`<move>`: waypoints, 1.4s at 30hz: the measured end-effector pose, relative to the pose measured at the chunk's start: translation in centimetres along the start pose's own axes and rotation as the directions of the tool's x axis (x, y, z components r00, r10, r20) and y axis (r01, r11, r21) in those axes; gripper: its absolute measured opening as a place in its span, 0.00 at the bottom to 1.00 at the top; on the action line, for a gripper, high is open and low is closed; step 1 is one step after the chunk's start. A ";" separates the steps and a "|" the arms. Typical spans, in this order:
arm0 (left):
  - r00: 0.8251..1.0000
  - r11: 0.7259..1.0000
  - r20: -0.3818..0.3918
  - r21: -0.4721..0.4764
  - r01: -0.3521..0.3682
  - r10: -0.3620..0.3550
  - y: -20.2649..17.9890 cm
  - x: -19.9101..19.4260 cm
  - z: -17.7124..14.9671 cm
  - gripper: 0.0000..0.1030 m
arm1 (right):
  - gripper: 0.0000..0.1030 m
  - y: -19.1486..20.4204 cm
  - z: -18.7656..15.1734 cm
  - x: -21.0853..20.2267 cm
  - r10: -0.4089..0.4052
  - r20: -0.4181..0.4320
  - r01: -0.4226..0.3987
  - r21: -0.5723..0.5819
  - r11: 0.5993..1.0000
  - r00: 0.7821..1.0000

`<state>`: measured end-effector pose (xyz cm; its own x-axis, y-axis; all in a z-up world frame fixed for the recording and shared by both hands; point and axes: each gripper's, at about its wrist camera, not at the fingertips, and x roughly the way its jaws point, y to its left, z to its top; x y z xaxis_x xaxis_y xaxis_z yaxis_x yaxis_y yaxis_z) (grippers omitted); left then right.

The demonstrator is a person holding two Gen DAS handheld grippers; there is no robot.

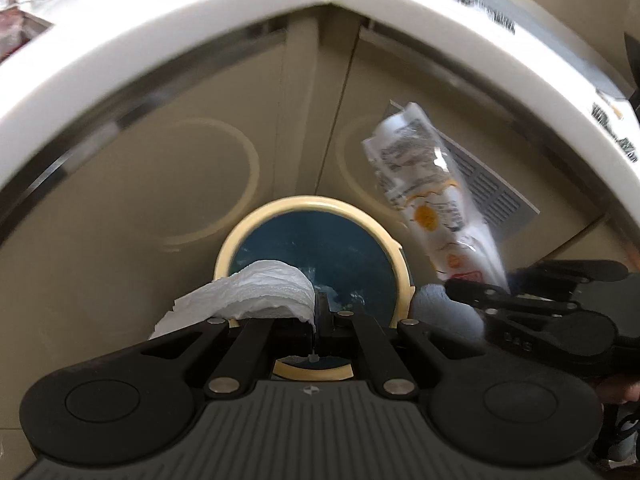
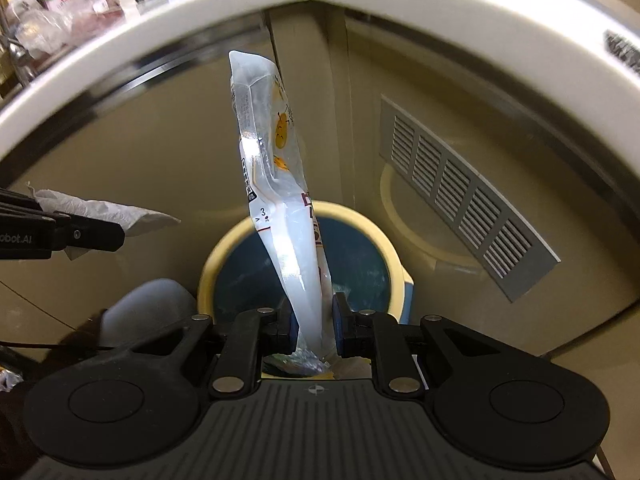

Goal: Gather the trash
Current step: 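Carry the tissue and the pouch down toward the bin with both tools, then open both grippers to drop the tissue and pouch into the bin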

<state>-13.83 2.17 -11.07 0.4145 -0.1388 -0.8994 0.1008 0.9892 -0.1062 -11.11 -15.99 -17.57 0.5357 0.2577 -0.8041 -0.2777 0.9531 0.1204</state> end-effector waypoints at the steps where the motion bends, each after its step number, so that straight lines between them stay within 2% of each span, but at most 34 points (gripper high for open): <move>1: 1.000 1.000 -0.017 0.004 0.005 -0.005 -0.1 0.9 0.3 0.00 | 0.18 -0.2 0.1 0.7 -0.003 -0.013 0.003 0.003 1.000 1.000; 7: 0.994 1.000 -0.110 -0.010 0.018 -0.019 -0.2 6.1 2.0 0.00 | 0.18 -1.2 0.5 5.3 0.004 -0.123 0.002 0.046 0.999 0.992; 11: 0.984 0.999 -0.179 -0.034 0.005 -0.011 0.3 9.5 3.0 0.00 | 0.18 -1.4 0.8 7.8 -0.009 -0.173 0.017 0.046 0.999 0.985; 21: 0.958 0.999 -0.287 -0.033 0.000 -0.009 0.6 15.6 4.2 0.00 | 0.18 -1.9 1.0 13.0 -0.041 -0.296 0.059 0.054 0.997 0.954; 28: 0.944 0.999 -0.329 -0.017 -0.032 0.024 0.4 18.4 4.6 0.00 | 0.18 -1.9 0.6 14.9 -0.051 -0.346 0.072 0.048 0.996 0.937; 35: 0.920 0.999 -0.389 0.001 -0.053 0.049 0.4 21.0 4.5 0.02 | 0.19 -1.8 0.9 16.0 -0.070 -0.378 0.091 0.039 0.995 0.923; 37: 0.918 0.999 -0.393 0.010 -0.052 0.052 0.5 21.2 4.5 0.09 | 0.21 -1.8 1.0 16.1 -0.071 -0.384 0.092 0.036 0.995 0.921; 38: 0.919 0.999 -0.391 0.011 -0.051 0.051 0.7 21.3 4.4 0.27 | 0.25 -1.7 1.0 16.1 -0.073 -0.383 0.093 0.034 0.995 0.921; 39: 0.920 0.998 -0.389 0.006 -0.056 0.053 0.8 21.2 4.4 0.59 | 0.38 -1.7 1.1 16.0 -0.081 -0.379 0.100 0.031 0.995 0.922; 40: 0.923 0.998 -0.380 -0.003 -0.062 0.056 0.9 20.9 4.4 0.73 | 0.55 -1.6 1.2 15.8 -0.091 -0.373 0.108 0.024 0.994 0.923; 41: 0.931 0.998 -0.361 -0.012 -0.065 0.057 1.0 20.6 4.3 0.90 | 0.61 -1.4 1.3 15.6 -0.101 -0.365 0.115 0.017 0.993 0.925; 42: 0.938 0.998 -0.343 -0.013 -0.067 0.059 1.0 20.2 4.3 0.94 | 0.66 -1.3 1.4 15.3 -0.103 -0.356 0.115 0.012 0.993 0.929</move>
<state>-1.50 0.18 -27.50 0.0846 -0.0560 -0.9948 0.0609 0.9968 -0.0509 -1.45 -13.08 -29.20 0.2419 0.0842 -0.9666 -0.2046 0.9783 0.0340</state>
